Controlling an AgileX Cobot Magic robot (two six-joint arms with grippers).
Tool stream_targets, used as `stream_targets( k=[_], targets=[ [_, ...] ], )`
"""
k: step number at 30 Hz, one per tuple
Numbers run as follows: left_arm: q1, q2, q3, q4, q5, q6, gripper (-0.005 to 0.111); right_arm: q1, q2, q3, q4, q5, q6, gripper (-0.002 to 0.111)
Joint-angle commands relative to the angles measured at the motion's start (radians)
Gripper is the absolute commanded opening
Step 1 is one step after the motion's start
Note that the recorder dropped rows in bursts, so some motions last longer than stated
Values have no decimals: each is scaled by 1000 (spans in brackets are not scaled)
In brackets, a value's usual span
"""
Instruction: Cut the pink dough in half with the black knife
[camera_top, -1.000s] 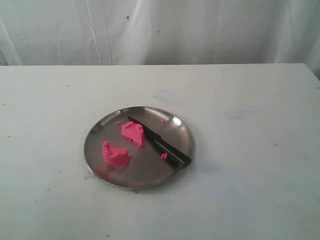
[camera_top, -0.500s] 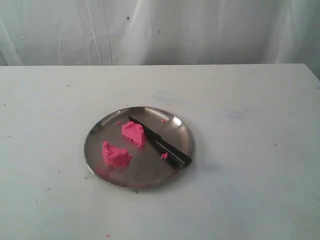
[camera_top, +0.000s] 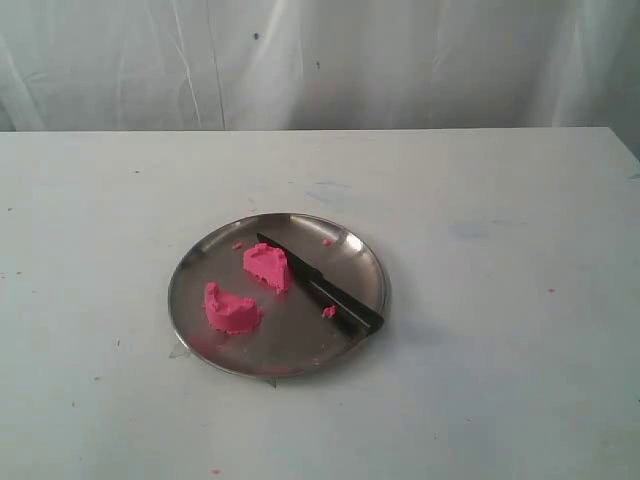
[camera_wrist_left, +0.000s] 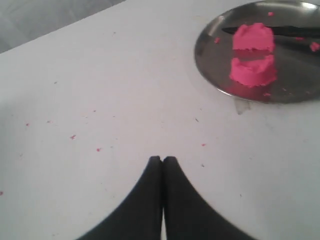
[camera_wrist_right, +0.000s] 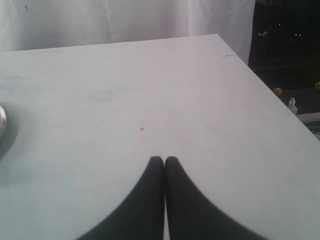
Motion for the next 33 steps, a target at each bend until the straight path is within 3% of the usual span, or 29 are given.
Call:
stream_targets(
  k=[1,5,9,13,18,21,26,33],
  targets=[
    [117,-39,75,-78,-139,-21,0,-3,-6,1,-10,0,-2,0],
    [119,-118,260,-152,-479,-21,0,-3,-6,1,-10,0,-2,0],
    [121,-124,390,-241,-601,-21,0,-3,-6,1,-10,0,-2,0],
    [121,-124,402,-256,-597,-21,0,-3,-6,1,-10,0,-2,0],
    [123,-124,402,-263,-437,-91,0,-3,-6,1,-10,0,-2,0],
    [118,-124,402,-98,-391,-231,0,-3,-6,1,-10,0,-2,0],
    [47,-124,402,62,-395,-461,0,-3,-6,1,-10,0,-2,0],
    [38,-124,402,67,-395,-376,0,-3,-6,1,-10,0,-2,0]
  ],
)
